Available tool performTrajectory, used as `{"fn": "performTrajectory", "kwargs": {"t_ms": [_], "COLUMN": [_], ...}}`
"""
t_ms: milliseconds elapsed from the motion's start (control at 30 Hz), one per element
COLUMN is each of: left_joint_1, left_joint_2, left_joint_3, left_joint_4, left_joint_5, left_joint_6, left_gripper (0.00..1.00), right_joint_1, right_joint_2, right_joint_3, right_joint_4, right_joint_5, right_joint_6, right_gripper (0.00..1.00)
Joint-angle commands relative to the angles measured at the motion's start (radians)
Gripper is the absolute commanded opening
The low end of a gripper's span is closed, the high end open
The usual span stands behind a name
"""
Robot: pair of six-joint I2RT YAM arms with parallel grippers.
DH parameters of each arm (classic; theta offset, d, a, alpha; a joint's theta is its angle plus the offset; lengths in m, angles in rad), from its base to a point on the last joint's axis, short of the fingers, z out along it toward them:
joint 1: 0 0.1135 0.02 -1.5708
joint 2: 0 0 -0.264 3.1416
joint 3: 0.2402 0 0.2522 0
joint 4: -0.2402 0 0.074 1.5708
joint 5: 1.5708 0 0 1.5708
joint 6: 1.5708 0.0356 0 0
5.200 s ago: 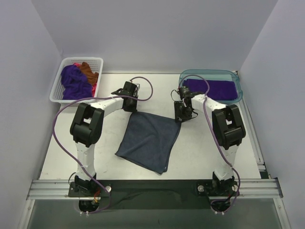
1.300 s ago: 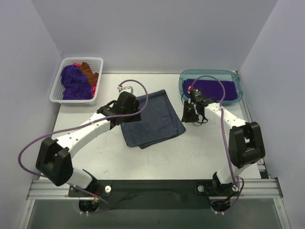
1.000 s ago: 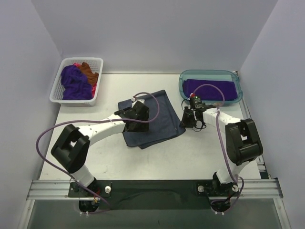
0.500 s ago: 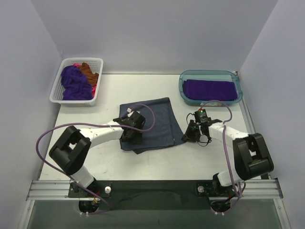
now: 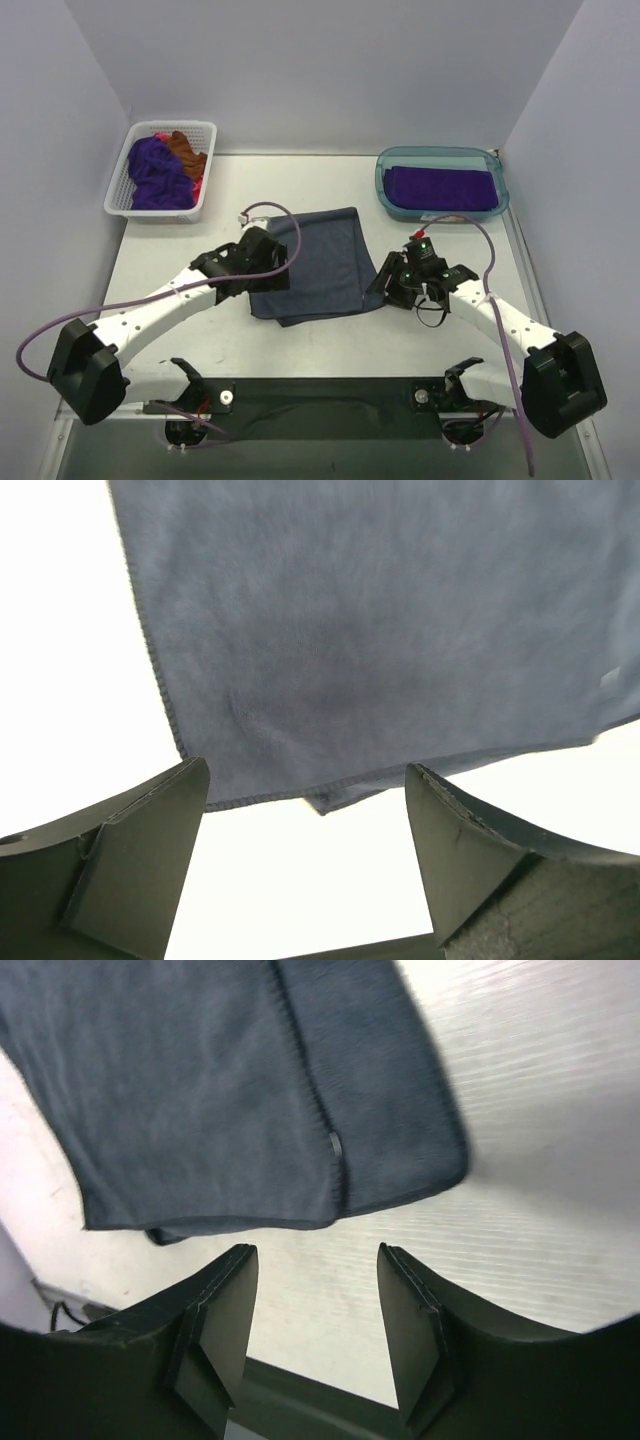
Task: Fold and stack the towels
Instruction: Fold the towel
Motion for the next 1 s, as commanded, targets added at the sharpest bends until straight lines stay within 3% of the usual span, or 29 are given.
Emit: {"fn": "performTrajectory", "kwargs": {"t_ms": [0, 267, 733, 867, 900, 967], "left_joint_1": [0.058, 0.213, 0.225, 0.221, 0.218, 0.210], "left_joint_2": [-0.091, -0.128, -0.028, -0.007, -0.007, -0.013], "left_joint_3": [-0.053, -0.226, -0.294, -0.309, -0.308, -0.298], "left_joint_4": [-0.035, 0.025, 0.131, 0.152, 0.153, 0.151], "left_joint_5": [-0.033, 0.055, 0.198, 0.237, 0.241, 0.247], "left_joint_6": [-0.120, -0.159, -0.183, -0.186, -0.188, -0.189], "left_gripper": [0.90, 0.80, 0.53, 0.34, 0.22, 0.11], "right_joint_1": [0.050, 0.080, 0.083, 0.085, 0.086, 0.094], "right_joint_2": [0.010, 0.073, 0.087, 0.093, 0.095, 0.099], "right_joint_3": [-0.003, -0.055, -0.084, -0.104, -0.109, -0.118], "right_joint_4": [0.072, 0.166, 0.180, 0.212, 0.218, 0.236], "right_joint_5": [-0.001, 0.014, 0.025, 0.016, 0.011, 0.011], "right_joint_6": [0.105, 0.178, 0.197, 0.227, 0.237, 0.263], "right_gripper": [0.51, 0.51, 0.50, 0.50, 0.50, 0.50]}}
